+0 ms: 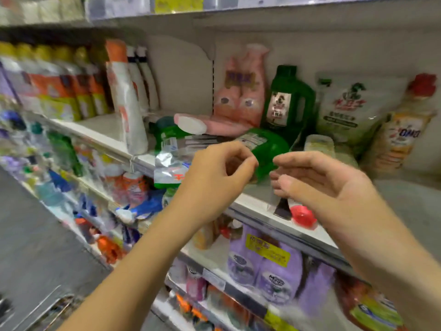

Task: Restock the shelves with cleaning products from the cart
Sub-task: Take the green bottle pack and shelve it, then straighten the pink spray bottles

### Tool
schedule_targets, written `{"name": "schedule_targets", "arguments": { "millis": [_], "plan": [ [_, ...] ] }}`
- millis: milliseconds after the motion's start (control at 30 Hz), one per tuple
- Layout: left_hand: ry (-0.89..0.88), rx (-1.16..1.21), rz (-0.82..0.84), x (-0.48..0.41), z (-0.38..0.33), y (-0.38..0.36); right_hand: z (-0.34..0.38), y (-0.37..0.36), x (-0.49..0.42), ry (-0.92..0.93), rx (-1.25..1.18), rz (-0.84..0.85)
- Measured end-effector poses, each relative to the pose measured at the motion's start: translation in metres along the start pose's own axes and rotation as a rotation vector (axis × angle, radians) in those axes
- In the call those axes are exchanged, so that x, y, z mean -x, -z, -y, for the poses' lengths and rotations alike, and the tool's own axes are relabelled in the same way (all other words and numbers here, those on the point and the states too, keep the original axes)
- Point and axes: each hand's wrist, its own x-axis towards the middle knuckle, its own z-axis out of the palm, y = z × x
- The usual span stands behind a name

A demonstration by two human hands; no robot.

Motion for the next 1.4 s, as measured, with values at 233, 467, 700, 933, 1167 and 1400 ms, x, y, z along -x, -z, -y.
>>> {"name": "schedule_targets", "arguments": {
  "millis": [233,467,700,933,1167,1400],
  "plan": [
    [-0.057,-0.336,0.343,-0.058,0.082,0.037,-0.043,-0.065,-0.059,-0.009,0.389,0.008],
    [-0.184,-0.250,0.642,-0.089,0.131,0.047,-0.076,-0.091,-0.086,-0.305,1.108,-0.068],
    [-0.295,-0.386,0.757,-0.107,0.140,0.025,-0.086,-0.085,-0.104,-0.534,1.422,-0.046],
    [-0.318,-0.512,0.631,-0.101,0.136,0.010,-0.083,-0.074,-0.140,-0.639,1.274,0.011],
    [-0.323,-0.467,0.513,-0.127,0.108,0.029,-0.046,-0.057,-0.164,-0.470,1.287,0.124],
    [-0.390,-0.530,0.361,-0.181,0.068,0.032,-0.020,-0.015,-0.195,-0.293,1.203,0.124]
  ]
}}
